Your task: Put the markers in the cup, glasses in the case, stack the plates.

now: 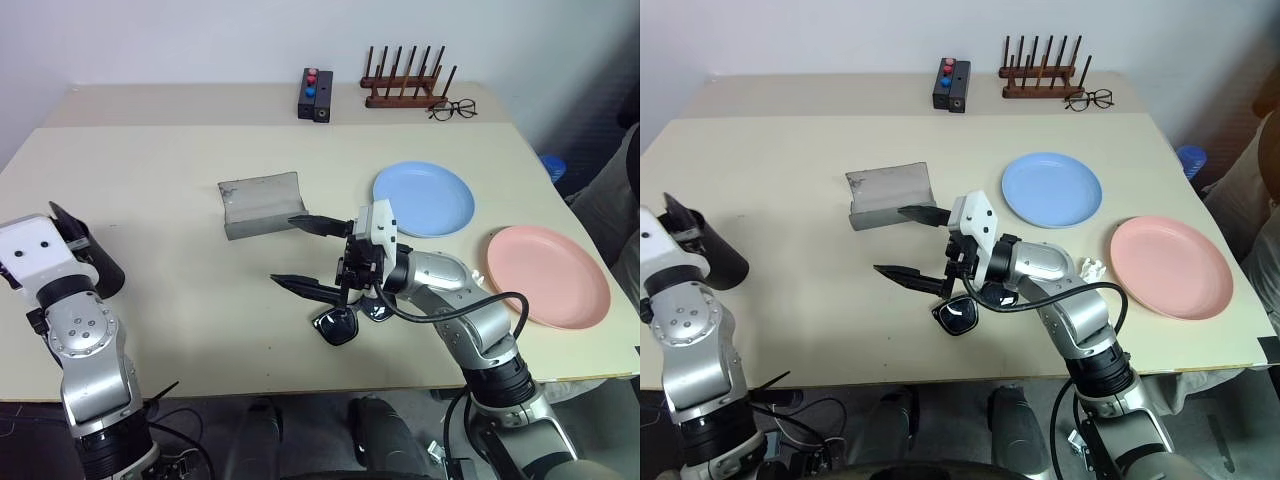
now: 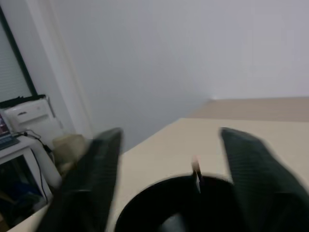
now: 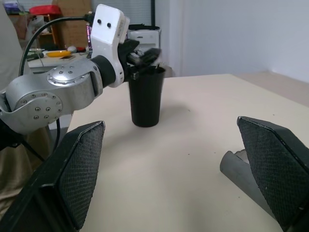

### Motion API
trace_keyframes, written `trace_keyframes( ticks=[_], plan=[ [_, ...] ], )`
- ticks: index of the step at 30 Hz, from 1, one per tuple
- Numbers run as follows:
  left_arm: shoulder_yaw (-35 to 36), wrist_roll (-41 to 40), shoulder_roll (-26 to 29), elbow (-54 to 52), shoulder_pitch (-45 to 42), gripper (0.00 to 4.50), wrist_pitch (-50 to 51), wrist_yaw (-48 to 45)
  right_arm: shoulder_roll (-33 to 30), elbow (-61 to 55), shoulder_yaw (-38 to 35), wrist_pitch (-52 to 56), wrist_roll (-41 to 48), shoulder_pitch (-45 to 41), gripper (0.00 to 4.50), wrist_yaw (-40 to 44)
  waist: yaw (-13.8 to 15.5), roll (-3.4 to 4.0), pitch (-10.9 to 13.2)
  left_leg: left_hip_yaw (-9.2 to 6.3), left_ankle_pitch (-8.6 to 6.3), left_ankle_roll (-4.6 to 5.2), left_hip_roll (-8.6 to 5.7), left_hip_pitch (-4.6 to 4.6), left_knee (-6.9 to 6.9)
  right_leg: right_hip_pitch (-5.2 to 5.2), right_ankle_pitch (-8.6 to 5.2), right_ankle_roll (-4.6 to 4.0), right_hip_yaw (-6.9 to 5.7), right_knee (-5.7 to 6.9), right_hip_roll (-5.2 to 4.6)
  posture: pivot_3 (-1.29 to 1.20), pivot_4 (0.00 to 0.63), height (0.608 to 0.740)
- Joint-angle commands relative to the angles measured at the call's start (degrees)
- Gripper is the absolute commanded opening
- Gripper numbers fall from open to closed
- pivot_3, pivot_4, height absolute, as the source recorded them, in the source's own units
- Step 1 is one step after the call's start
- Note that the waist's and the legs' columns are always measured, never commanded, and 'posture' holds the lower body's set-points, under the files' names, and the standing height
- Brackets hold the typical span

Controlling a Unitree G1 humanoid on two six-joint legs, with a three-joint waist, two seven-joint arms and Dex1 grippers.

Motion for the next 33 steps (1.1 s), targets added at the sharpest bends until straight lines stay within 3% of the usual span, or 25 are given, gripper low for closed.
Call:
trace_keyframes(
  ticks=[1,7,12,13,19,23,27,33],
  plan=[
    [0.1,0.3,0.3,-1.6,0.1,4.18,-0.8,0.5,0.2,-2.0,-1.0,-0.3,1.1,-0.5,4.50,0.0,0.0,0.00,0.0,0.00,0.00,0.00,0.00,0.00,0.00,0.00,0.00,0.00,0.00,0.00,0.00,0.00,0.150,0.740],
    [-0.3,-0.8,1.5,-2.6,-2.0,4.18,-0.1,-0.7,-0.3,-1.7,-1.2,-0.6,0.7,-0.6,4.50,0.0,0.1,0.00,0.0,0.00,0.00,0.00,0.00,0.00,0.00,0.00,0.00,0.00,0.00,0.00,0.00,0.00,0.150,0.740],
    [-6.4,-9.3,6.3,-3.3,-8.1,4.18,3.5,-13.6,-0.8,-1.0,-1.4,-1.2,0.0,-0.8,4.50,0.1,0.6,-0.01,0.0,0.00,0.00,-0.01,0.00,-0.01,0.03,0.01,-0.01,-0.01,-0.01,0.00,0.00,0.00,0.150,0.740],
    [-7.9,-12.2,7.9,-2.9,-9.4,4.35,7.2,-17.4,-0.8,-0.9,-1.4,-1.2,-0.1,-0.9,4.50,0.1,0.5,-0.01,0.0,0.00,0.00,0.00,-0.01,-0.01,0.03,0.02,-0.01,-0.01,0.00,-0.01,-0.01,0.00,0.150,0.740],
    [-13.6,-23.4,20.4,3.0,-16.7,4.35,31.8,-33.9,-0.5,0.0,-1.4,-1.5,-0.7,-1.5,4.50,-0.2,-0.5,0.02,0.0,-0.01,0.00,0.01,0.02,-0.01,-0.06,-0.09,0.06,0.14,0.00,0.05,0.05,0.00,0.150,0.740],
    [-20.6,-25.0,28.3,12.5,-23.4,4.35,36.7,-44.0,0.0,0.5,-1.1,-1.9,-1.3,-1.5,4.50,-0.3,-0.3,0.06,0.0,-0.01,0.00,0.01,0.03,-0.03,-0.15,-0.21,0.05,0.14,0.01,0.10,0.06,0.00,0.150,0.740],
    [-27.4,-26.0,31.9,21.6,-30.8,4.35,37.2,-54.6,0.4,0.6,-1.1,-2.2,-1.6,-1.4,4.50,-0.5,-0.2,0.05,0.0,-0.01,0.00,0.01,0.03,-0.13,-0.14,-0.26,0.03,0.12,0.00,0.05,0.06,0.00,0.150,0.740],
    [-40.4,-20.3,36.3,33.9,-37.5,4.35,28.4,-70.6,0.4,-0.6,-1.2,-2.1,-2.1,-0.3,4.50,-1.7,-0.3,0.08,0.1,-0.01,0.00,0.01,0.03,-0.24,-0.23,-0.45,0.05,0.17,0.00,0.10,0.06,0.00,0.150,0.740]
  ],
)
